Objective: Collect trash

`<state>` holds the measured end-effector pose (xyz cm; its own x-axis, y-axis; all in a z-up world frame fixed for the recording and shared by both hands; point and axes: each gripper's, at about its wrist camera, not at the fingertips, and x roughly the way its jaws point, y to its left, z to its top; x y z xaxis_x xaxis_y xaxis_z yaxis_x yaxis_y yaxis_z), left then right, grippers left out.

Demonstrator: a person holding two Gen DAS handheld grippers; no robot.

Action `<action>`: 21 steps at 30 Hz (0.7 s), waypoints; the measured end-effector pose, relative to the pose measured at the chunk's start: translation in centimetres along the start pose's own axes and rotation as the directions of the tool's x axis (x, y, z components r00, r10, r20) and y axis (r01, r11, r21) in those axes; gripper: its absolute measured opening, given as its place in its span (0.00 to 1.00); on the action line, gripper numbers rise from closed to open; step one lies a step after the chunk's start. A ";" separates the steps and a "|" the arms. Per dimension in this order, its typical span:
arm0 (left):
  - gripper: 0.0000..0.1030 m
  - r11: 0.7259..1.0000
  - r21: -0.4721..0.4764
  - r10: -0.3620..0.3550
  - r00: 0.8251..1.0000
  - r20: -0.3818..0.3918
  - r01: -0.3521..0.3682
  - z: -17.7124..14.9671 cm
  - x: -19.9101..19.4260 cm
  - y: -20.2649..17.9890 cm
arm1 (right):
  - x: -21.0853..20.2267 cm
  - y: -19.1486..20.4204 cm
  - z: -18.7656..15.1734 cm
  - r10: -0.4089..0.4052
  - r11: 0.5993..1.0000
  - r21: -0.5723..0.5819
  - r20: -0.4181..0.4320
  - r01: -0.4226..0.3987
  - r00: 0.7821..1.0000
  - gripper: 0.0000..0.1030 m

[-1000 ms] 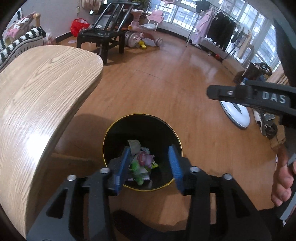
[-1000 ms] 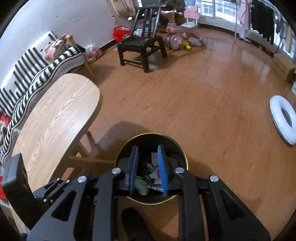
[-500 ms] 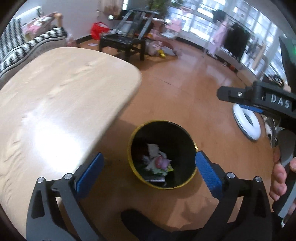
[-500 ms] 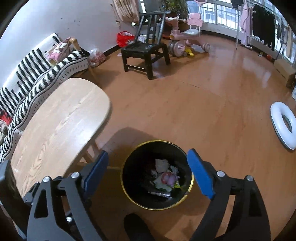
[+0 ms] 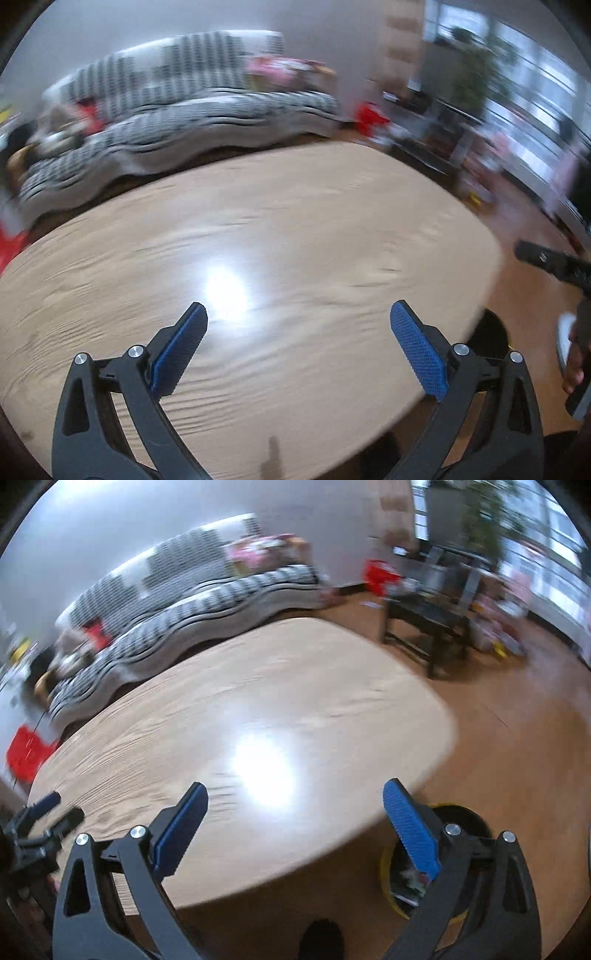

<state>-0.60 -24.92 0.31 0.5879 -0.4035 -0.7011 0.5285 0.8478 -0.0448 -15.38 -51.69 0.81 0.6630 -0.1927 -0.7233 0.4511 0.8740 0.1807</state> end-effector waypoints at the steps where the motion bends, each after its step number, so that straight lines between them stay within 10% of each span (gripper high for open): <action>1: 0.94 0.999 -0.030 0.044 0.999 0.000 -0.043 -0.3 -0.7 2.3 | 0.4 1.9 0.1 0.017 0.999 -0.027 -0.003 -0.017 1.000 0.90; 11: 0.93 0.943 -0.199 0.259 0.963 -0.074 -0.269 -4.0 -4.7 17.2 | 3.1 18.6 -0.7 0.154 0.940 -0.302 -0.046 -0.160 0.987 0.91; 21: 0.93 0.902 -0.261 0.339 0.939 -0.063 -0.343 -5.5 -6.5 22.4 | 5.9 24.4 -1.4 0.156 0.915 -0.363 -0.083 -0.175 0.984 0.91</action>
<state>4.06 -1.40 0.01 0.6927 -0.0696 -0.7179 0.1149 0.9933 0.0145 -1.30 -30.85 0.06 0.6733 -0.0168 -0.7392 0.0801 0.9955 0.0503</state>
